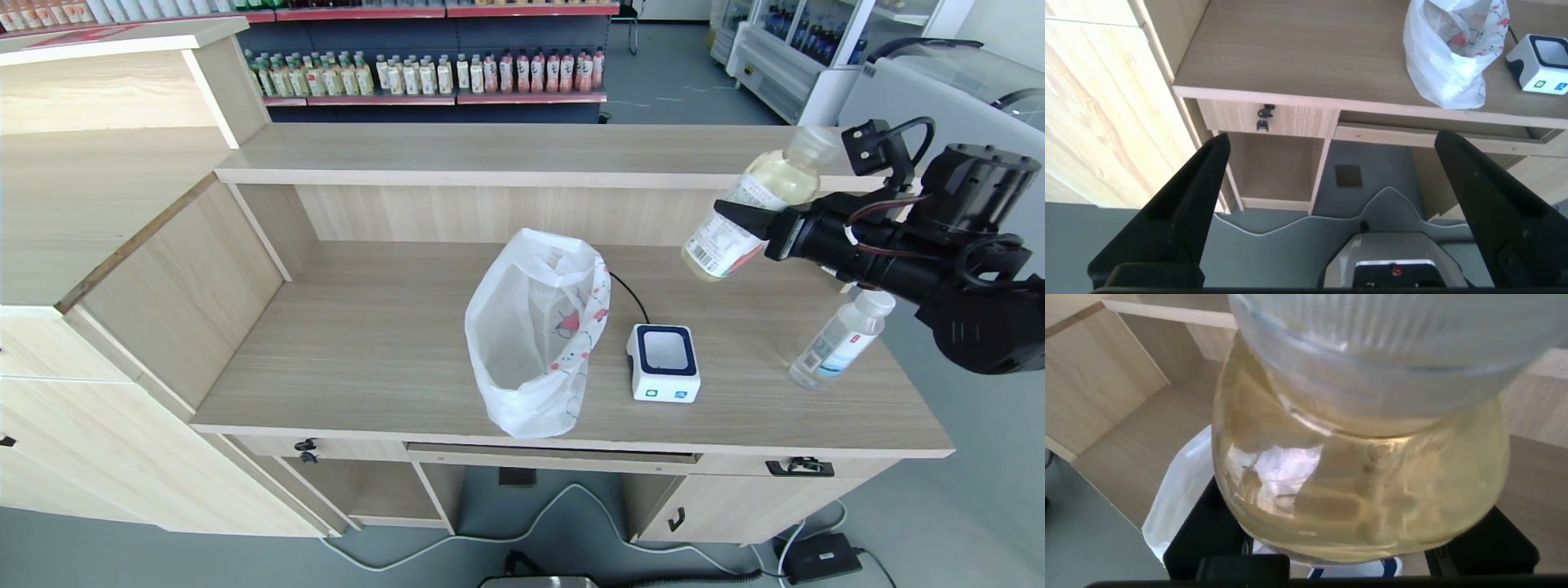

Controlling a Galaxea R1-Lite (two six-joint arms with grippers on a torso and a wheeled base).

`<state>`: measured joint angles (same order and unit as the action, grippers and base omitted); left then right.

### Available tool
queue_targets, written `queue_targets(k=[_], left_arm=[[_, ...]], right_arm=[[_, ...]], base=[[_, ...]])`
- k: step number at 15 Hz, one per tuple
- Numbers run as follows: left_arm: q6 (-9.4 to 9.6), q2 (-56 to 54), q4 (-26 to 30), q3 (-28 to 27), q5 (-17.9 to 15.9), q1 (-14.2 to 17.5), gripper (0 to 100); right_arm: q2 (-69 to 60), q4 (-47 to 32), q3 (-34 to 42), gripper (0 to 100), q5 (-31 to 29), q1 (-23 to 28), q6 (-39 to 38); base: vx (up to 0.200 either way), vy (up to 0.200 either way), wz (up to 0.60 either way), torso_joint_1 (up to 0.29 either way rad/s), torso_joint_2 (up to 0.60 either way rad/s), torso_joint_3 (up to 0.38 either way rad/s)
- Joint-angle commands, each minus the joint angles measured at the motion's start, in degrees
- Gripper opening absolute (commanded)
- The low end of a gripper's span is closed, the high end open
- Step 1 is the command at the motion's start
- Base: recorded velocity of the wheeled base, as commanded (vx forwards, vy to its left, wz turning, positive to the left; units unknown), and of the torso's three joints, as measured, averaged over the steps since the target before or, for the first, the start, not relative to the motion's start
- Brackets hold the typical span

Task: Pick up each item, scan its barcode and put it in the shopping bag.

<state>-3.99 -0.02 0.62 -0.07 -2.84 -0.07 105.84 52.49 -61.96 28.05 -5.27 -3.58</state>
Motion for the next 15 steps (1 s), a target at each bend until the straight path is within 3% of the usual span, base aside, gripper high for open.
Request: queue_targets(k=[1, 3, 11, 12, 15], left_arm=[[0.03, 0.0, 0.0, 0.0, 0.0, 0.1, 100], [0.12, 0.0, 0.0, 0.0, 0.0, 0.1, 100], [-0.32, 0.0, 0.0, 0.0, 0.3, 0.0, 100], [-2.34, 0.0, -0.1, 0.0, 0.4, 0.1, 100], [-2.87, 0.0, -0.1, 0.0, 0.4, 0.1, 100]], right_arm=[[0.8, -0.2, -0.6, 0, 0.1, -1.3, 0.0], [1.9, 0.0, -1.5, 0, 1.0, -1.7, 0.0], [12.7, -0.1, -10.9, 0, 3.4, -3.7, 0.1], [15.5, -0.1, -13.4, 0, 3.9, -4.6, 0.1], [20.2, 0.2, -16.7, 0, 5.3, -6.0, 0.1]], base=[[0.0, 0.2, 0.0, -0.007, 0.0, 0.002], [0.0, 0.2, 0.0, 0.007, 0.0, 0.002], [0.0, 0.0, 0.0, 0.0, 0.0, 0.0], [0.0, 0.0, 0.0, 0.0, 0.0, 0.0], [0.0, 0.0, 0.0, 0.0, 0.0, 0.0]])
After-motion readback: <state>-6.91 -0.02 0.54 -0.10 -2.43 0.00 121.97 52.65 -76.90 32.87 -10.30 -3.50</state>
